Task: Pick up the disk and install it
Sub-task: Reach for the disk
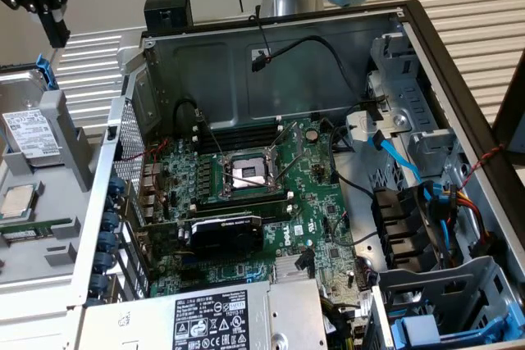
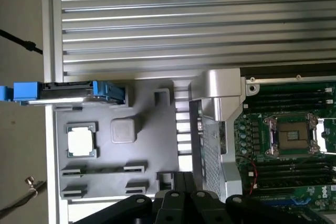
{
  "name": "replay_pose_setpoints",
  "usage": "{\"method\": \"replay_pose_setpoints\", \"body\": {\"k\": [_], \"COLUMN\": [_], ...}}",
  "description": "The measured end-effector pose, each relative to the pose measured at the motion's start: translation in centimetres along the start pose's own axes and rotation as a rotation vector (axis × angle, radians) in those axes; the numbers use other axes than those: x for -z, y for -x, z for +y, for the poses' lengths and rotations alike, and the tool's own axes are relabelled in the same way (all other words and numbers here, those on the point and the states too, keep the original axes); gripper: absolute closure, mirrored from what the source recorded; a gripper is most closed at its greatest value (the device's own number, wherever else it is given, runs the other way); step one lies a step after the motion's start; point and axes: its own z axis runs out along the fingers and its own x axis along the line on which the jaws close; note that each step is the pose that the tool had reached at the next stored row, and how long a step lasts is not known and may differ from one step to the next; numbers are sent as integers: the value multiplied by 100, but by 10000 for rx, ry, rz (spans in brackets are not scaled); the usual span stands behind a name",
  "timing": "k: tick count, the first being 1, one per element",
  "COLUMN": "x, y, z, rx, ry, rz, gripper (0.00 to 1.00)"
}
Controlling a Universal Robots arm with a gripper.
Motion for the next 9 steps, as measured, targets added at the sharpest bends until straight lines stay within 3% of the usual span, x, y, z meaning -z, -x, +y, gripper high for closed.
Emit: {"method": "replay_pose_setpoints", "body": {"k": [9], "x": [-3], "y": [-351], "z": [176], "rx": [3], "ry": [-6], "rz": [-1], "gripper": [89]}}
